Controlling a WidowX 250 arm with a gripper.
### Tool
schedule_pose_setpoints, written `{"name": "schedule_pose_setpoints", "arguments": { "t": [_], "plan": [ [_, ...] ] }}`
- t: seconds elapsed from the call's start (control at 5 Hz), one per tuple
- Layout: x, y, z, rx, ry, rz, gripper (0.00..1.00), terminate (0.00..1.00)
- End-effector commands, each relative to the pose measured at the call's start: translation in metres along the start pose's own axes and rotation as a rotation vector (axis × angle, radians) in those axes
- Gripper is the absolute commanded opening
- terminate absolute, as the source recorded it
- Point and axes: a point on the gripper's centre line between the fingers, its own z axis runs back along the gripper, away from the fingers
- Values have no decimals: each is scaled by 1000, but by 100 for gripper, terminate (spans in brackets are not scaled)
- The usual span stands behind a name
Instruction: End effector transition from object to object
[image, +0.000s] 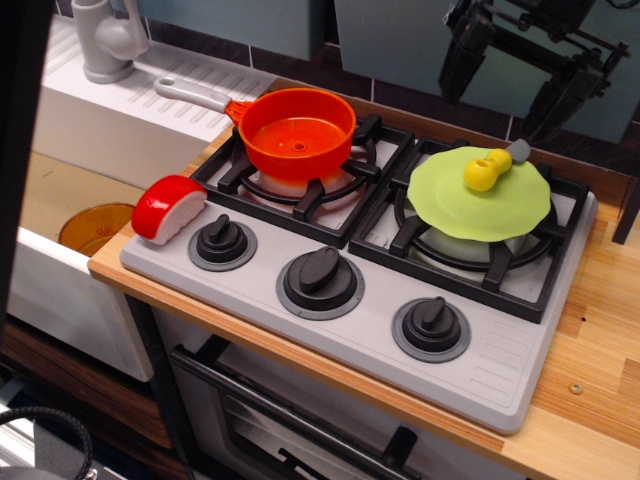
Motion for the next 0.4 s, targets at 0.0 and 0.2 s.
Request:
{"name": "schedule_pose_setpoints", "arguments": {
  "t": [0.0, 0.2],
  "plan": [
    [6, 63, 14, -226, -182, -116, 100, 0],
    [13, 86, 6, -213, -230, -140, 100, 0]
  ]
}}
